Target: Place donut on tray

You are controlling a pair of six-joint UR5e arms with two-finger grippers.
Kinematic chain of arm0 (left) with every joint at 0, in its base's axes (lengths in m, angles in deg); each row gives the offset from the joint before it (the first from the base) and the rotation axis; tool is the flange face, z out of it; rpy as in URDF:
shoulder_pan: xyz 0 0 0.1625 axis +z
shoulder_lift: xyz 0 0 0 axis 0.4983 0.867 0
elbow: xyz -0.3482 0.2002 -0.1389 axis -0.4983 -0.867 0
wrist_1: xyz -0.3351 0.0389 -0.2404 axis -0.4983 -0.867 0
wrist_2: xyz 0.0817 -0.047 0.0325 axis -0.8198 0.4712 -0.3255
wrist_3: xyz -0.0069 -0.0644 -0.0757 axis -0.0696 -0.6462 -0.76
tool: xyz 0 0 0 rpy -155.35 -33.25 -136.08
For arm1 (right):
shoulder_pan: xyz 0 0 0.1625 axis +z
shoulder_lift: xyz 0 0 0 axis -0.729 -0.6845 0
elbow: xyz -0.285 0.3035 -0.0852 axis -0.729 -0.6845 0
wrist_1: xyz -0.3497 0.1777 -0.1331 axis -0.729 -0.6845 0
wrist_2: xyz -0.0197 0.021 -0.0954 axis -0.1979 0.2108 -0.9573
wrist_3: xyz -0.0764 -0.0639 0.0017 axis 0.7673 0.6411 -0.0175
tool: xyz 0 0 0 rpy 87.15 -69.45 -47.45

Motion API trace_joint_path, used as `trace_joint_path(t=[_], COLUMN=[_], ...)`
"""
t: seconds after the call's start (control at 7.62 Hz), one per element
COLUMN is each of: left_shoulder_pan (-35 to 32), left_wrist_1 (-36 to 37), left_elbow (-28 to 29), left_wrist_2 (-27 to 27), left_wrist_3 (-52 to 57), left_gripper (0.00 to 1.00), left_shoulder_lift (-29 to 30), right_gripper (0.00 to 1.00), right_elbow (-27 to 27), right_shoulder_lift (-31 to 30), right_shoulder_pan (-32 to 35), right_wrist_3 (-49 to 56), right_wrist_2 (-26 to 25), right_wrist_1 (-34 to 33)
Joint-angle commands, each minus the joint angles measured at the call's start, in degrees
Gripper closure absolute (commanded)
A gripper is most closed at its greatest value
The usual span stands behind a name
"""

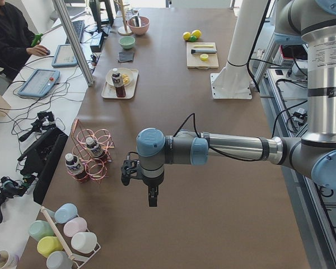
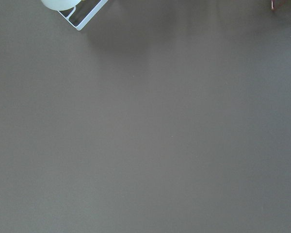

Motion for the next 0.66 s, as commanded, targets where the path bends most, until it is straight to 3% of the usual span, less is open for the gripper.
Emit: trace_joint_path(t=[0.0, 0.53], left_shoulder_pan=[0.0, 0.0], left_wrist_1=[0.0, 0.0], left_elbow=[-0.1, -0.1], left_wrist_2=[0.1, 0.0], left_wrist_3=[0.0, -0.1], left_gripper=[0.02, 0.02], left_shoulder_lift=[-0.3, -0.1], right_gripper=[0.00, 0.00], right_elbow=[-0.1, -0.1], right_shoulder_lift=[0.0, 0.3], right_shoulder_pan=[0.1, 0.1], right_wrist_3=[-0.1, -1.4], right_wrist_2=[-0.2, -0.1], right_wrist_1=[0.0, 0.1])
